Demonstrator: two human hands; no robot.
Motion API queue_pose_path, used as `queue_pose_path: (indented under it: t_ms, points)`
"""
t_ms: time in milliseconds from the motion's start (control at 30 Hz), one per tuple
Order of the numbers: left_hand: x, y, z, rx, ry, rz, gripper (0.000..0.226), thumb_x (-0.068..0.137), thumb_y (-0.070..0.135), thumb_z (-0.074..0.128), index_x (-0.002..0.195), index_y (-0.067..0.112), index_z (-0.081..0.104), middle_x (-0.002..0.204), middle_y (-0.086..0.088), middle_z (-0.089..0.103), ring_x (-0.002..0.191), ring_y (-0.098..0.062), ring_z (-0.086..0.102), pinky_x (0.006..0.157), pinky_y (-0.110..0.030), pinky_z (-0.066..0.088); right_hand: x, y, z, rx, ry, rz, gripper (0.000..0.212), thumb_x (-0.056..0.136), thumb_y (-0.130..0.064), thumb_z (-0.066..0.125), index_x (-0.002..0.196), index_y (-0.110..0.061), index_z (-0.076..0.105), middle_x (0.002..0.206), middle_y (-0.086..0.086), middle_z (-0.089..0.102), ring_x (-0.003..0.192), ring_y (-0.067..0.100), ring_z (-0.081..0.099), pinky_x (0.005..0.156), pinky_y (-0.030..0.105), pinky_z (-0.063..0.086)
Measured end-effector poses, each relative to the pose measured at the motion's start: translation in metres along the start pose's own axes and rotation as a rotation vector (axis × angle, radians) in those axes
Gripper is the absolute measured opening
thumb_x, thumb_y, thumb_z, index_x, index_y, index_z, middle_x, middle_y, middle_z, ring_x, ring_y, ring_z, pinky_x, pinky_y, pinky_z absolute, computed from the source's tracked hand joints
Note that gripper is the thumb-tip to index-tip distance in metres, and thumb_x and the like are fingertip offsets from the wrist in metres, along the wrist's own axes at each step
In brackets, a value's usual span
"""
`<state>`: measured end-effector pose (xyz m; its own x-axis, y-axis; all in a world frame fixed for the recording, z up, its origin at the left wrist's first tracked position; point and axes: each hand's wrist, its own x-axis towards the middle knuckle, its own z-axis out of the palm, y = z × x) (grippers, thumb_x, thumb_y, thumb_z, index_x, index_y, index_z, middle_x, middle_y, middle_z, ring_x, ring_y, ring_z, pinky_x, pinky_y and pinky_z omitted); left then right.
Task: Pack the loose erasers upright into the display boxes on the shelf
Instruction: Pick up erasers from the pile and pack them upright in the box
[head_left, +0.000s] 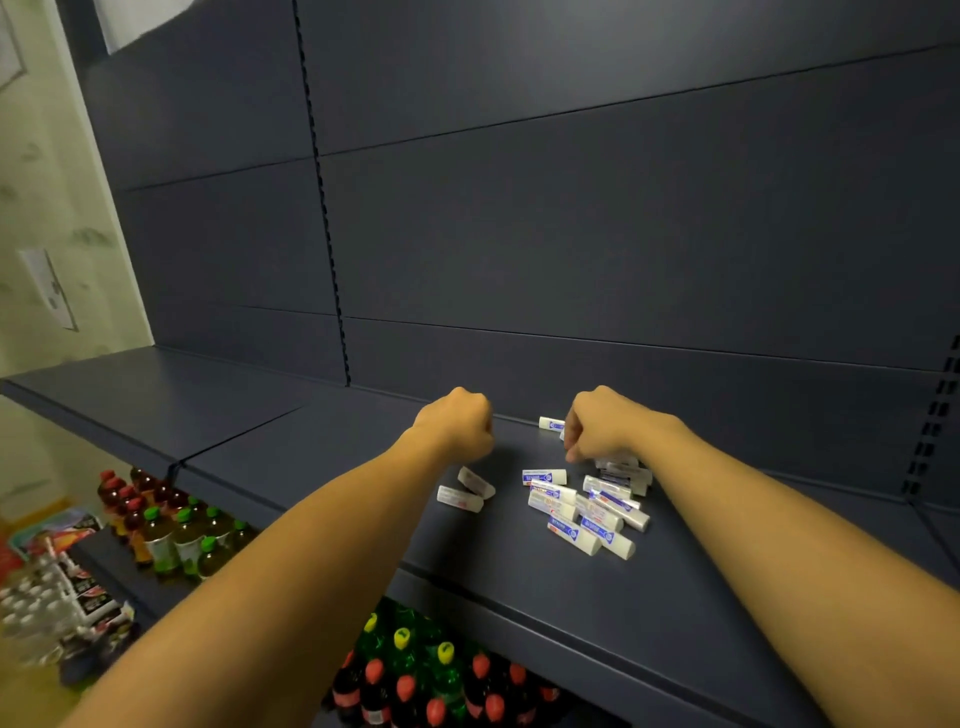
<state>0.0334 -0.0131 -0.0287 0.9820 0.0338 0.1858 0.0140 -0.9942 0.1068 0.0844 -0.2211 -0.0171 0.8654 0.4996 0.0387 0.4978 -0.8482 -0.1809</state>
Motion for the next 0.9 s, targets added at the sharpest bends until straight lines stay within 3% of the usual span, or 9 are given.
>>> queue_pose_path:
  t_ms: [167, 433, 600, 733, 900]
  points:
    - [0.019, -0.011, 0.014, -0.019, -0.021, 0.012, 0.016, 0.089, 0.012, 0.055, 0.094, 0.008, 0.07, 0.09, -0.011, 0.069, 0.077, -0.029, 0.067, 0.072, -0.043, 0.061, 0.014, -0.004, 0.015, 0.084, -0.109, -0.039, 0.024, 0.071, -0.028, 0.089, 0.093, -0.023, 0.079, 0.091, -0.008, 0.072, 0.088, 0.011, 0.068, 0.086, 0.035, 0.059]
    - [0.032, -0.026, 0.025, -0.033, -0.107, 0.05, 0.015, 0.087, 0.013, 0.057, 0.09, 0.007, 0.07, 0.09, -0.012, 0.068, 0.081, -0.032, 0.067, 0.074, -0.045, 0.061, 0.027, -0.01, 0.028, 0.124, -0.12, -0.053, 0.008, 0.078, -0.024, 0.084, 0.085, -0.025, 0.082, 0.079, -0.011, 0.075, 0.082, 0.008, 0.069, 0.082, 0.034, 0.059]
    - [0.034, -0.013, 0.021, -0.178, -0.145, 0.199, 0.013, 0.091, 0.02, 0.063, 0.095, 0.015, 0.075, 0.093, 0.0, 0.07, 0.088, -0.018, 0.065, 0.08, -0.032, 0.055, 0.033, -0.003, 0.018, 0.096, 0.032, 0.102, 0.007, 0.072, -0.018, 0.083, 0.073, -0.022, 0.078, 0.077, -0.004, 0.073, 0.079, 0.015, 0.069, 0.077, 0.039, 0.061]
    - [0.03, 0.009, 0.013, -0.277, -0.247, 0.342, 0.011, 0.087, 0.03, 0.075, 0.093, 0.022, 0.079, 0.088, 0.011, 0.073, 0.083, -0.003, 0.063, 0.078, -0.02, 0.047, 0.03, 0.007, 0.002, 0.105, 0.183, 0.216, 0.007, 0.071, -0.021, 0.08, 0.069, -0.024, 0.074, 0.081, -0.005, 0.07, 0.082, 0.02, 0.068, 0.078, 0.041, 0.061]
    - [0.029, 0.032, 0.011, -0.212, -0.352, 0.491, 0.021, 0.083, 0.03, 0.081, 0.102, 0.021, 0.079, 0.098, 0.008, 0.075, 0.088, -0.005, 0.063, 0.082, -0.02, 0.047, 0.019, 0.014, -0.01, 0.163, 0.24, 0.271, 0.006, 0.071, -0.021, 0.081, 0.07, -0.022, 0.076, 0.074, -0.005, 0.071, 0.076, 0.018, 0.069, 0.077, 0.042, 0.062]
